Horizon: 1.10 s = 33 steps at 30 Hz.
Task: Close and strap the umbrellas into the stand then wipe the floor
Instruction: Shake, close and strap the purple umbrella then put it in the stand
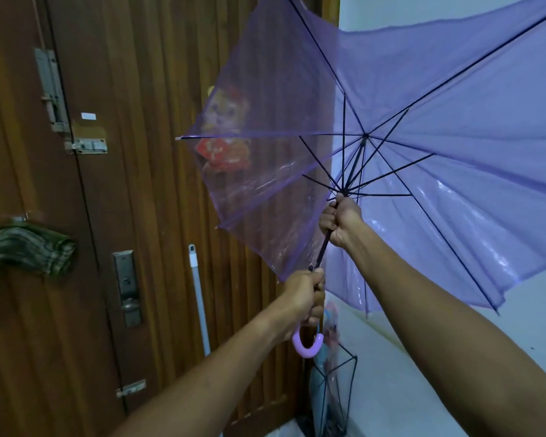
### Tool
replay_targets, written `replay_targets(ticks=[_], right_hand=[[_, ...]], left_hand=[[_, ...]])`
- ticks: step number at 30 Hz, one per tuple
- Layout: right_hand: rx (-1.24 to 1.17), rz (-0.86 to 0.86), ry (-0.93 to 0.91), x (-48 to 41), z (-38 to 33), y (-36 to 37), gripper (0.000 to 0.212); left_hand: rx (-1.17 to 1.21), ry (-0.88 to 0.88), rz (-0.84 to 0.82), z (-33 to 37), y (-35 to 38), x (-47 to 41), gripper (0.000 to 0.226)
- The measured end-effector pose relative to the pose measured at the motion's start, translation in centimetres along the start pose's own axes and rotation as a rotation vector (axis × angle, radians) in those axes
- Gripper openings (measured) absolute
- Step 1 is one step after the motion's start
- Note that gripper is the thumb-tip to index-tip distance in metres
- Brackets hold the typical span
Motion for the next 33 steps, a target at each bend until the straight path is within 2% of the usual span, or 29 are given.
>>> replay_targets(ticks=[8,12,16,26,33], right_hand=[[-0.099,-0.107,0.089,0.0,3.8,-0.4,0.041],[-0.078,-0.027,0.042,-0.7,3.3,-1.2,0.041],[-0.087,-0.001,0.01,-0.9,1.6,-1.6,0.042],[-0.046,-0.039,0.103,-2.4,2.4,-2.9,0.04],[-0.017,-0.056,0.122,-2.8,3.0,-4.2,0.047]], left_hand=[[-0.005,-0.072,0.022,0.4,-1.7,-0.2,0.036],[-0.079,-0.035,0.04,0.2,-1.2,0.1,0.036],[0.009,-0.064,0.006,-0.8,-1.0,0.5,0.047],[0.1,-0.106,0.119,-2.3,-0.3,-2.1,0.051],[0.095,-0.11,0.171,-3.1,1.2,-5.6,0.049]])
Point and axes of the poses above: each hand's wrist, its own x-axis away from the middle knuckle, its own y-axis out of the palm, z = x × y, the point moved 6 cm from there along -x, towards the middle knuckle, and after that the axes turned 6 degrees about y, right-handed, at the moved point
